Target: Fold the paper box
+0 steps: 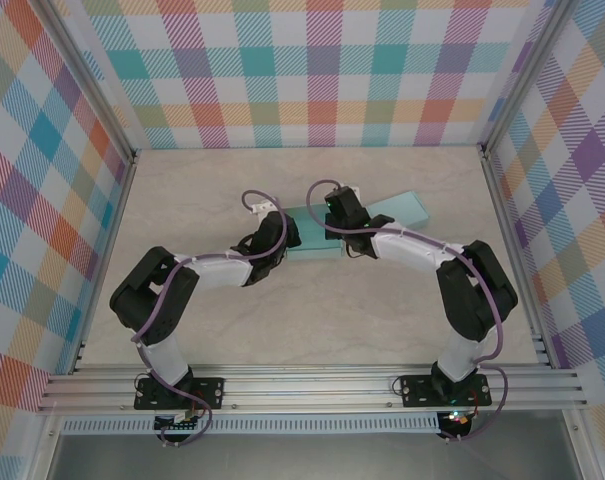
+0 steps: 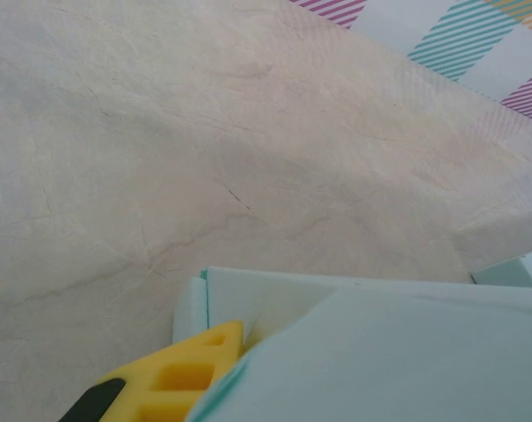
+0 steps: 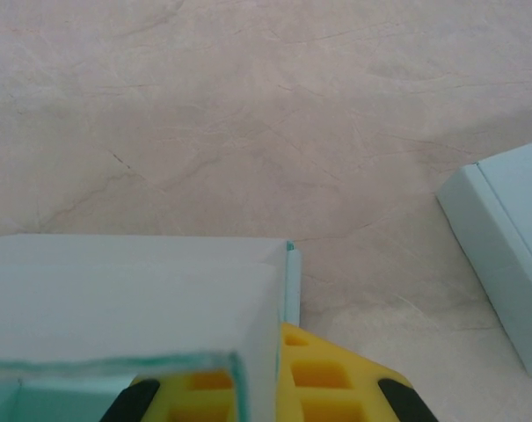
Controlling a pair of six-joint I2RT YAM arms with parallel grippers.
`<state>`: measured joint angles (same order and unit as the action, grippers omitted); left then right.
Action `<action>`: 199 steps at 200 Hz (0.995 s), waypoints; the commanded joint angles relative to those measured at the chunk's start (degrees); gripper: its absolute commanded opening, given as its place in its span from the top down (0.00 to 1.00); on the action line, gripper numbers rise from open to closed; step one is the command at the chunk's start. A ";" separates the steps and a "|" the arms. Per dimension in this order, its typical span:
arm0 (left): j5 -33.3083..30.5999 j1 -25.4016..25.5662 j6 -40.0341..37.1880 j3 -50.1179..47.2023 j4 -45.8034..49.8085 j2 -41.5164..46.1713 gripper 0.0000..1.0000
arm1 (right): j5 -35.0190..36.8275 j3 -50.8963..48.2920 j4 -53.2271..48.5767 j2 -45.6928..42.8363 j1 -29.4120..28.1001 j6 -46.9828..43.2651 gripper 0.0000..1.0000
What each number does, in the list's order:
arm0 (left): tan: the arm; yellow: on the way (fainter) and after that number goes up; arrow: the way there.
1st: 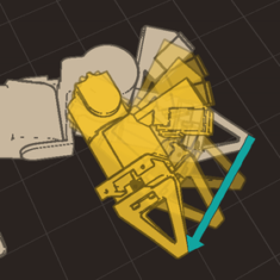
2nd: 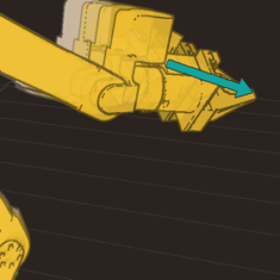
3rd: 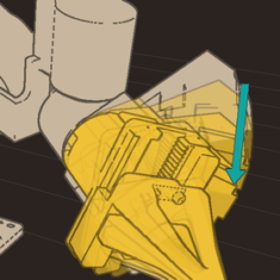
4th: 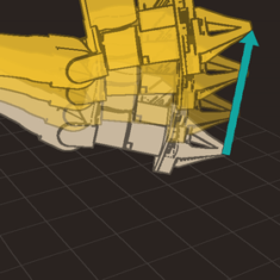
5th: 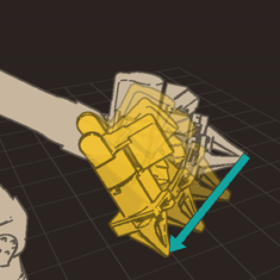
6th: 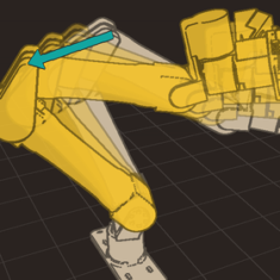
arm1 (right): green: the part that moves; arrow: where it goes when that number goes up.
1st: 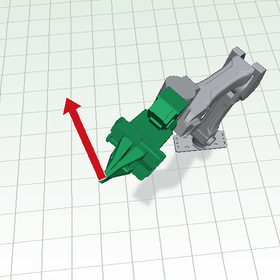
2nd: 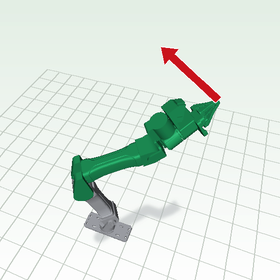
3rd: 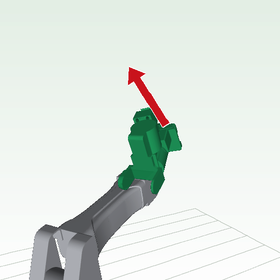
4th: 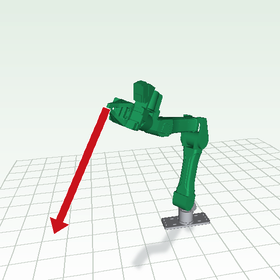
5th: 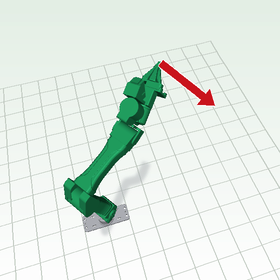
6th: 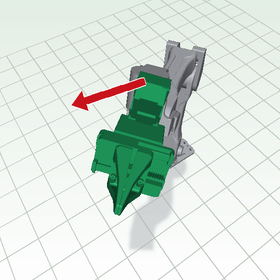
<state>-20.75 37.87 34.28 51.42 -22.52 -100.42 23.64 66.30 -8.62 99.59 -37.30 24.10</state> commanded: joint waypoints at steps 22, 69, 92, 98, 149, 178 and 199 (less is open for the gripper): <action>0.48 1.59 1.48 -3.47 2.31 1.03 0.83 | -2.85 -4.04 0.63 -1.21 -1.46 2.61 1.00; 0.40 1.68 1.32 -5.13 1.65 1.42 0.81 | -2.63 -7.14 2.11 -1.34 -2.42 3.24 1.00; 1.60 1.77 0.56 -6.11 0.80 2.50 0.69 | -2.12 -8.69 2.49 -1.59 -2.65 3.23 1.00; 2.17 1.76 0.15 -6.49 0.63 3.04 0.62 | -1.98 -9.25 2.78 -1.72 -2.69 3.17 1.00; 4.86 2.11 -1.83 -10.75 1.55 11.31 0.25 | -0.46 -13.72 4.80 -3.51 -3.22 3.82 1.00; 6.86 2.47 -3.98 -13.04 4.17 17.92 0.08 | -0.18 -14.97 5.57 -3.79 -3.39 3.82 1.00; 7.34 3.00 -4.84 -15.33 7.18 23.03 0.00 | -0.06 -15.49 6.03 -3.79 -3.53 3.72 1.00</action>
<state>-15.00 39.94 31.40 38.57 -19.42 -82.81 25.10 53.49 3.07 94.74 -40.16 26.63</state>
